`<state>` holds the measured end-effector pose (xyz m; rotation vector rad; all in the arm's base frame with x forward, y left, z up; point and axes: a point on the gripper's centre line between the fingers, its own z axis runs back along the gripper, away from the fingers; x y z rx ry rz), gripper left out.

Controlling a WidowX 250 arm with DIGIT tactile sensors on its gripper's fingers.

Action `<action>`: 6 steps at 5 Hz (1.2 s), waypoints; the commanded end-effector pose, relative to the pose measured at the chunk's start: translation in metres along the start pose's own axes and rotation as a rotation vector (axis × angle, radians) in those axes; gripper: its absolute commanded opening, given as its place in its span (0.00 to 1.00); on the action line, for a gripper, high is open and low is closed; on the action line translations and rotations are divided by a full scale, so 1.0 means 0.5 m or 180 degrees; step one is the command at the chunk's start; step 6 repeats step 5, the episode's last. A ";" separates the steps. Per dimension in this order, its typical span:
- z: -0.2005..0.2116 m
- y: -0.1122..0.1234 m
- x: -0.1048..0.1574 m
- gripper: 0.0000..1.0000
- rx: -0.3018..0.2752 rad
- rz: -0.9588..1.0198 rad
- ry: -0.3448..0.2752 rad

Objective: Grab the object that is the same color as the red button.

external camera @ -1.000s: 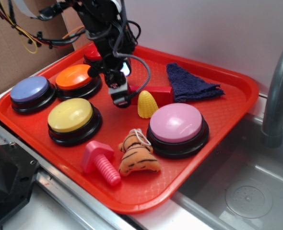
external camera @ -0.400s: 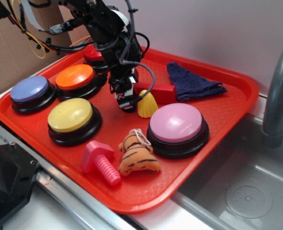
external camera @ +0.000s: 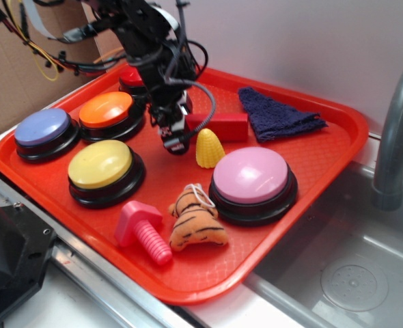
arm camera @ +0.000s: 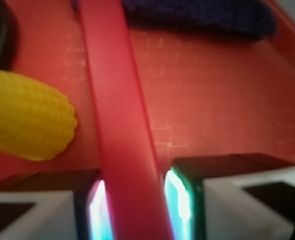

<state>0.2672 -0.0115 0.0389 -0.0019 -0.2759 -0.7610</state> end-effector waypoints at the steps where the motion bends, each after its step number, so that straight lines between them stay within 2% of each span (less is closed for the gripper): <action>1: 0.157 0.023 0.011 0.00 0.0412 0.0959 0.0172; 2: 0.210 0.046 -0.006 0.00 0.0487 0.1597 0.0517; 3: 0.244 0.050 -0.025 0.00 0.0604 0.2024 0.0585; 4: 0.259 0.047 -0.037 0.00 0.0688 0.2283 0.0537; 5: 0.265 0.054 -0.045 0.00 0.0806 0.2496 0.0603; 6: 0.265 0.054 -0.045 0.00 0.0806 0.2496 0.0603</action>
